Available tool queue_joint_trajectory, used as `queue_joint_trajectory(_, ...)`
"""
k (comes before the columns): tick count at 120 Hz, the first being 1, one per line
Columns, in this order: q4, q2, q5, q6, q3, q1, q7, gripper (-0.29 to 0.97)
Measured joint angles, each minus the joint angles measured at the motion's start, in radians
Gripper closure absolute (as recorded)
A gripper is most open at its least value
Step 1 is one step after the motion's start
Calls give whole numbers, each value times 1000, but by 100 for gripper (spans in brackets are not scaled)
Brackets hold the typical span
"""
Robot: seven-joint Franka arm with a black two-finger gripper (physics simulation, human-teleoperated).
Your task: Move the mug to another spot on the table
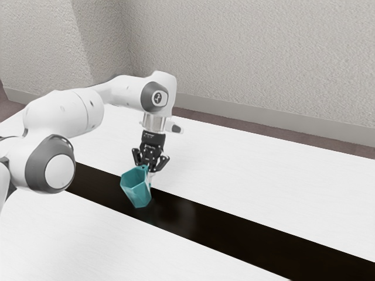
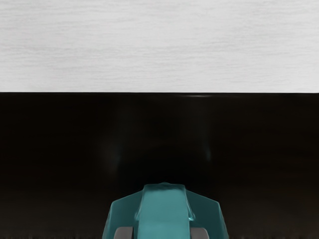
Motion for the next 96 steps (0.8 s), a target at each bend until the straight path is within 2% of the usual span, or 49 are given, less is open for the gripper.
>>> queue_joint_trajectory(28, 13, 24, -2, -62, -23, 21, -21, 67)
queue_joint_trajectory(48, 91, 60, 9, -92, -25, 28, -31, 68)
queue_joint_trajectory(96, 113, 94, 24, -77, -34, 32, -46, 67)
